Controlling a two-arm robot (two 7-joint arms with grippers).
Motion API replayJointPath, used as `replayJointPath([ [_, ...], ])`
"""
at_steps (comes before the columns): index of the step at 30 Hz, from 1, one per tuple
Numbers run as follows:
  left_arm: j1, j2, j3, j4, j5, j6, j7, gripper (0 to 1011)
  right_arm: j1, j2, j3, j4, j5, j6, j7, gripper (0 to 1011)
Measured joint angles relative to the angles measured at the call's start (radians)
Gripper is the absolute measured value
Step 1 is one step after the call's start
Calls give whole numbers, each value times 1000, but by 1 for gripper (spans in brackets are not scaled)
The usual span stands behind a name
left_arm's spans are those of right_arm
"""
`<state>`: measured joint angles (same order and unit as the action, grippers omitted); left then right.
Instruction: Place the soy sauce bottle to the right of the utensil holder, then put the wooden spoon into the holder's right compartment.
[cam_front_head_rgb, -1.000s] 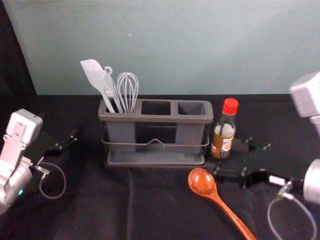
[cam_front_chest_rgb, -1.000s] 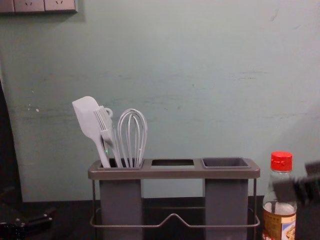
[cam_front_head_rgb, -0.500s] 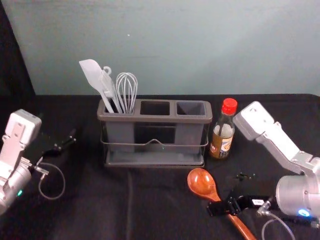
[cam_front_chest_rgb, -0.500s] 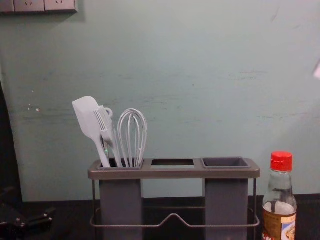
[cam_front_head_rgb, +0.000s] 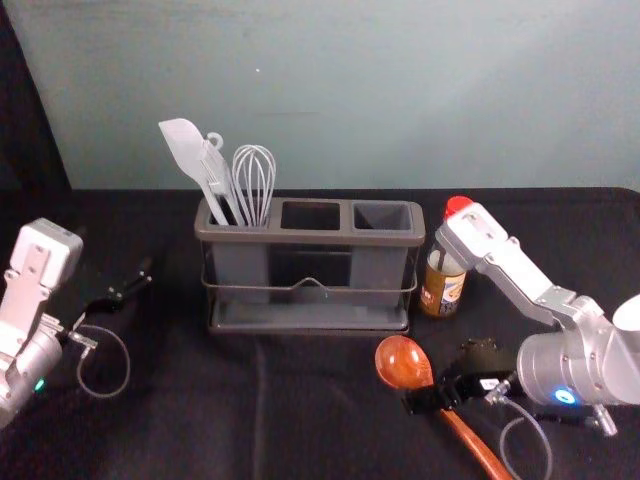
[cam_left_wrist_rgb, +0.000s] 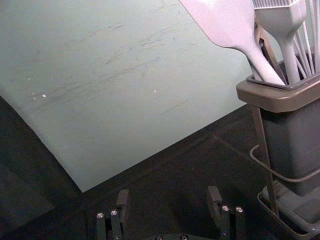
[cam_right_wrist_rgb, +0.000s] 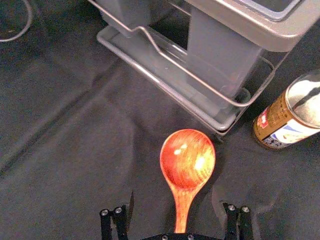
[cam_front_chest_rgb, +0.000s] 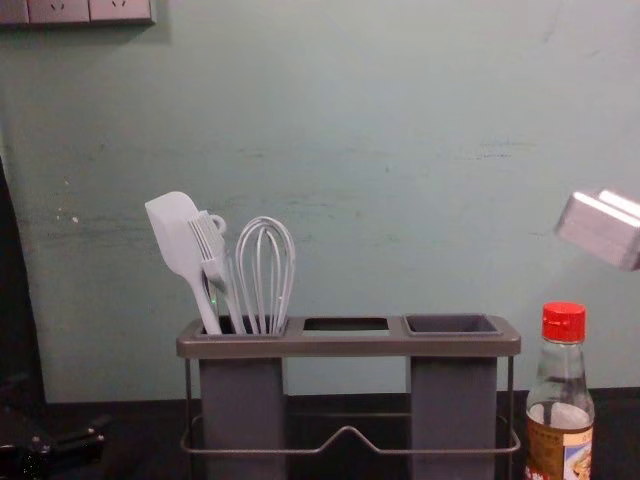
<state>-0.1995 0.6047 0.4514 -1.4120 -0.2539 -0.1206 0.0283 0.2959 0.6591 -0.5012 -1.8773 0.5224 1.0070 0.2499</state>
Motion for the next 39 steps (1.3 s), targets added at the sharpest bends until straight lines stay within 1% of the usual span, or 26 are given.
replayJointPath([
  [8,0,0,0,0,0,0,0,1011,41,-49,-25,82,-27,-3,18,1000],
  [18,0,0,0,0,0,0,0,1011,77,-102,-38,158,-61,-7,21,1000],
  [21,0,0,0,0,0,0,0,1012,84,-111,-40,169,-68,-7,22,1000],
  [31,0,0,0,0,0,0,0,1011,122,-149,-64,220,-104,-8,42,1000],
  [39,0,0,0,0,0,0,0,1011,130,-163,-61,243,-124,-4,48,1000],
])
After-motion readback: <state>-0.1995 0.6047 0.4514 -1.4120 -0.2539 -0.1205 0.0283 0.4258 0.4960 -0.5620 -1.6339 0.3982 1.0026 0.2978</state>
